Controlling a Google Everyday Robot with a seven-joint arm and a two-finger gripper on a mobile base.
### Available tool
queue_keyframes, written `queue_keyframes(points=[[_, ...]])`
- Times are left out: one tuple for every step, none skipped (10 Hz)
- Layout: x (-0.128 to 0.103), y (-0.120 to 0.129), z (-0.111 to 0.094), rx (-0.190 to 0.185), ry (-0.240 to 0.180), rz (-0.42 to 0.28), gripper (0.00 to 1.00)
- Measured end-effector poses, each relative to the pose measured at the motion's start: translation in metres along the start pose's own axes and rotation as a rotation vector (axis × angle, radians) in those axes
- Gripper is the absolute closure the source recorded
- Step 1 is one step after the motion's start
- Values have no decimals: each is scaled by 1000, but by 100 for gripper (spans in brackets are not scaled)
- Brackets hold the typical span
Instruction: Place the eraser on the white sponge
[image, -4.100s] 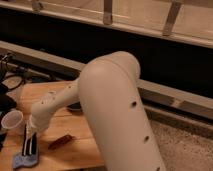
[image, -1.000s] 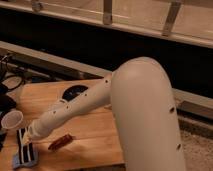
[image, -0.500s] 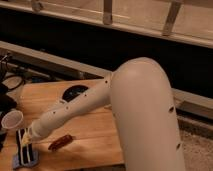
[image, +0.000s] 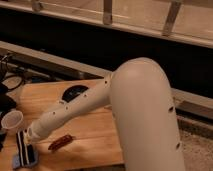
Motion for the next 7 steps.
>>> queue_keyframes(points=[[1,0,0,-1,1,-2,51],[1,1,1,-1,2,-3,51],[2,1,1,-2,3,-6,51],[2,2,2,-3,4,-9,51],[3,3,3,-3,5,-9,51],[5,3,4,-3,6,-9,51],[5,3,5,-4,7,-10,51]])
